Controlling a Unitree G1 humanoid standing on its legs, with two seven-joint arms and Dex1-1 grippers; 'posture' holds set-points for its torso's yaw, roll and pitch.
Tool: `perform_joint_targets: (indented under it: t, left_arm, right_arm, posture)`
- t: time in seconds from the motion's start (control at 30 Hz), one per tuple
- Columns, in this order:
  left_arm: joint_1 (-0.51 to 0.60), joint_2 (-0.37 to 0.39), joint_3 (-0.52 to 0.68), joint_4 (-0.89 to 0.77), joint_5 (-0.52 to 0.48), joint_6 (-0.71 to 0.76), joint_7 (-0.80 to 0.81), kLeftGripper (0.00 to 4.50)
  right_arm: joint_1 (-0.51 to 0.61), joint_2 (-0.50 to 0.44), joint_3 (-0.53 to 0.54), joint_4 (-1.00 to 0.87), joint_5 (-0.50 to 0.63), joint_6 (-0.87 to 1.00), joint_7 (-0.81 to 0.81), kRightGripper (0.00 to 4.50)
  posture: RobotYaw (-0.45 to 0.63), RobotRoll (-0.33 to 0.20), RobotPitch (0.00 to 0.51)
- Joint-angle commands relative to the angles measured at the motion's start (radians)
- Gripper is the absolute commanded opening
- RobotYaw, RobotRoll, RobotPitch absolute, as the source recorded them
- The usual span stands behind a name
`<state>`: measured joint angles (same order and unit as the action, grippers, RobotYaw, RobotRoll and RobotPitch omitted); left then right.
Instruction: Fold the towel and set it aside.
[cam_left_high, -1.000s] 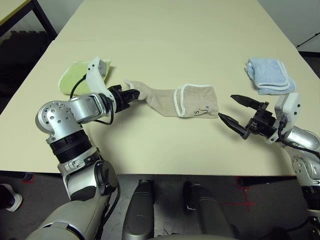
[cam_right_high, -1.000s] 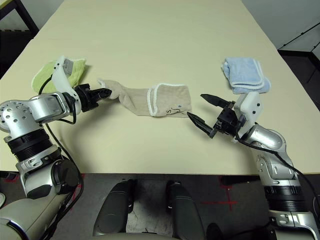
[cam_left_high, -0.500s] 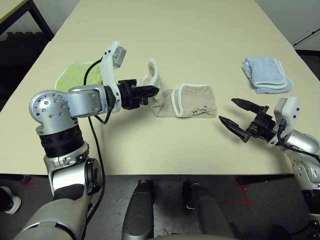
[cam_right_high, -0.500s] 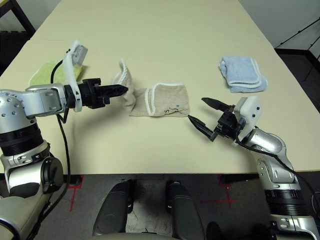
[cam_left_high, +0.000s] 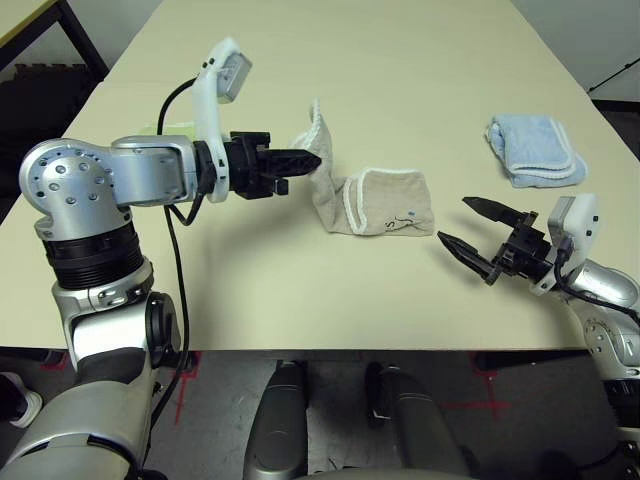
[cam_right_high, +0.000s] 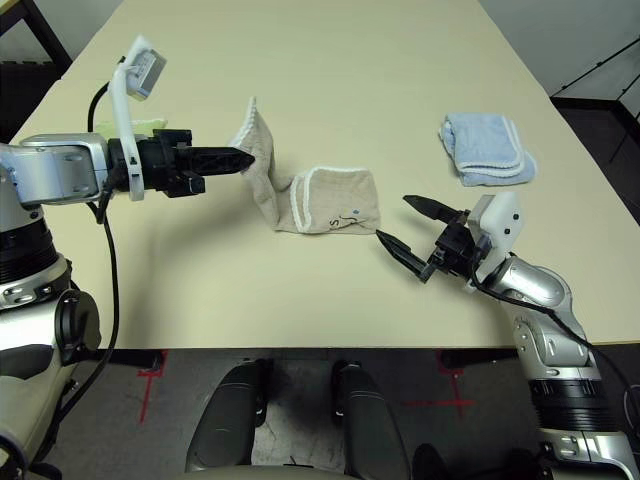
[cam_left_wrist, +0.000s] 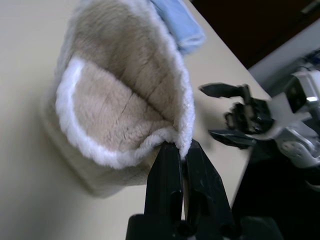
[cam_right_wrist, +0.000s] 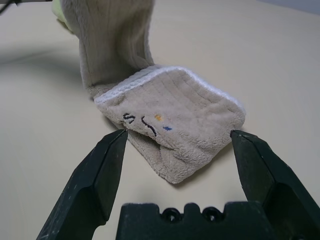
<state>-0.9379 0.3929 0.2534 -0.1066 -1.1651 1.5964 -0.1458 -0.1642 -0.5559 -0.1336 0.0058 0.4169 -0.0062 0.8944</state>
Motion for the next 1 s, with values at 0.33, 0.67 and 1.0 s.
perform_joint_targets:
  t: [0.33,0.67,1.0]
  left_arm:
    - [-0.016,-0.224,-0.008,0.009,0.115,-0.009,0.112,0.03]
    - [-0.036,-0.298,-0.026,0.083,0.291,-0.086,0.139,0.03]
    - [-0.019,-0.386,0.008,0.036,0.321,-0.002,0.135,0.03]
  right_arm:
    - [0.056,-0.006,-0.020,-0.044,0.005,0.013,-0.023,4.50]
    - [0.075,-0.004,-0.021,-0.066,0.006,0.017,-0.044,4.50]
    - [0.079,-0.010,-0.025,-0.071,0.008,0.018,-0.048,4.50]
  posture:
    - [0.11,0.000,0.201]
    - [0.09,0.000,0.199]
    - [0.08,0.000,0.201]
